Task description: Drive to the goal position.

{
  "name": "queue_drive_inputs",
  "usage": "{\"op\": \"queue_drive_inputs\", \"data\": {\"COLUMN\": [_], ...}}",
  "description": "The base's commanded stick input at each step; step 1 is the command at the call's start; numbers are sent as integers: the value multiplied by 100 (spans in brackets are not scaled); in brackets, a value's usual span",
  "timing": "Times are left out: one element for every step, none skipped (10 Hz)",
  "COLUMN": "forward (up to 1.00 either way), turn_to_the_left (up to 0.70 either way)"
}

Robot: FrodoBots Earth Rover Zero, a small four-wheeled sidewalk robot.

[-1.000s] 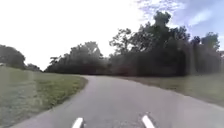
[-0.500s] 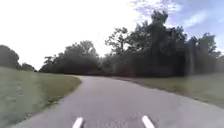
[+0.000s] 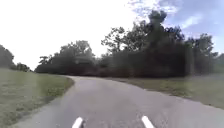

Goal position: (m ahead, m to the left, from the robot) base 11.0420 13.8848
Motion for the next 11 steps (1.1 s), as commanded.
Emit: {"op": "queue_drive_inputs", "data": {"forward": [65, 60, 61, 61, 63, 67, 68, 68, 68, 68, 68], "turn_to_the_left": [4, 4, 3, 3, 3, 3, 3, 3, 8, 23, 34]}}
